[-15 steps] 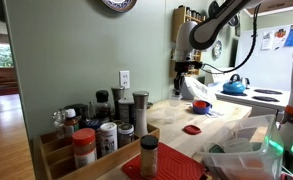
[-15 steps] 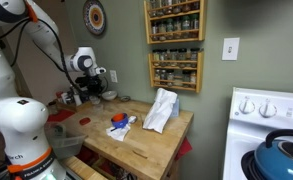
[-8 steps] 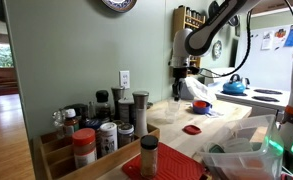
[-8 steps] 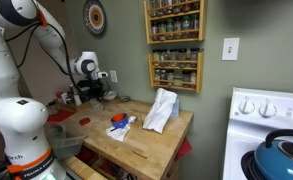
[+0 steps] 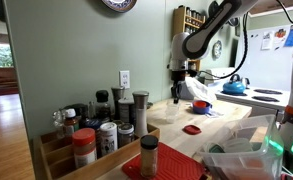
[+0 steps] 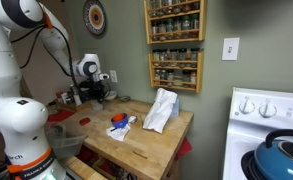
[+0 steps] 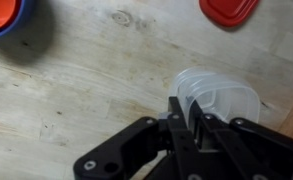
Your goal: Stack up the transparent bowl and put a lid on them
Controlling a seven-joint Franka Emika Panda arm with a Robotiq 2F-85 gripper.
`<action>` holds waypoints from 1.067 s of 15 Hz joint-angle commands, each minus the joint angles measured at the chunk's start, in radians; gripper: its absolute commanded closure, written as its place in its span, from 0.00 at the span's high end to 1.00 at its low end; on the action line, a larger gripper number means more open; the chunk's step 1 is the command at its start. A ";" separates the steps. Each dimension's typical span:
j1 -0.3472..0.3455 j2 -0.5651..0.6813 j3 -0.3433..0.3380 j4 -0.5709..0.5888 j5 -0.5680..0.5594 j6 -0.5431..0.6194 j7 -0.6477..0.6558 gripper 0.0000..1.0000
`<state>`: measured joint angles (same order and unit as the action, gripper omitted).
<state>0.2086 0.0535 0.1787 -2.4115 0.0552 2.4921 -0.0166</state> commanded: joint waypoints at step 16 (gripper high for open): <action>-0.062 -0.008 -0.109 -0.018 -0.179 0.062 0.440 0.50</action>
<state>0.1484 0.0948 0.0645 -2.4083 -0.1329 2.5636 0.3929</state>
